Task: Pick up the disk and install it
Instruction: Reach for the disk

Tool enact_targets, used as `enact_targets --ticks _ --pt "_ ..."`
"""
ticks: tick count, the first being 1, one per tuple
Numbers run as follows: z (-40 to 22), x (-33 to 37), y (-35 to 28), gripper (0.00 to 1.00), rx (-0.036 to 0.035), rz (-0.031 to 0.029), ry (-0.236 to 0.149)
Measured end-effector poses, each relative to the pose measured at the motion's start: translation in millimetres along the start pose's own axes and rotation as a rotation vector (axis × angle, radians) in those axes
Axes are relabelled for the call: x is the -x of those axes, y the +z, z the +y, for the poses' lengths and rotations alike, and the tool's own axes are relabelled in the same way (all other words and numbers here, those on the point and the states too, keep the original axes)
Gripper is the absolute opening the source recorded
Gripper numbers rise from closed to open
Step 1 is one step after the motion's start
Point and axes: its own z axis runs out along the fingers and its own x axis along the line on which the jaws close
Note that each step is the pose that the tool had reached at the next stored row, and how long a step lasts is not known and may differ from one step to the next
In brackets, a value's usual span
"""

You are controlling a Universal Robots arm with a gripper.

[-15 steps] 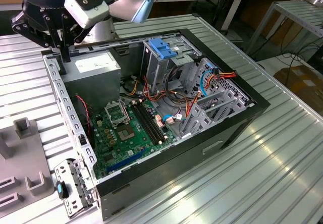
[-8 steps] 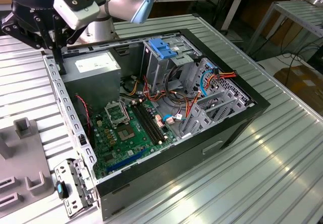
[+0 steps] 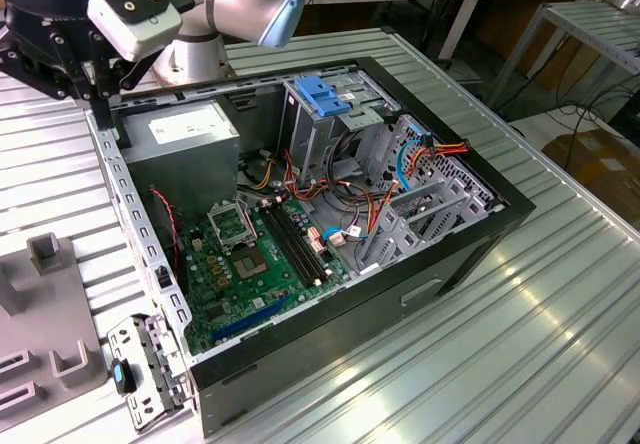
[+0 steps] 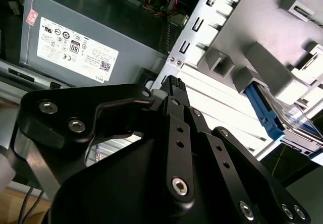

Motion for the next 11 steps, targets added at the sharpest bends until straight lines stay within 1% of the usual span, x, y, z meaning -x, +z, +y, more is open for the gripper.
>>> enact_targets --ticks 7,11 --pt "-1.0 -13.4 -0.3 0.11 -0.0001 0.0001 0.000" --pt "-1.4 -18.7 -0.4 0.11 0.0000 0.0001 0.000"
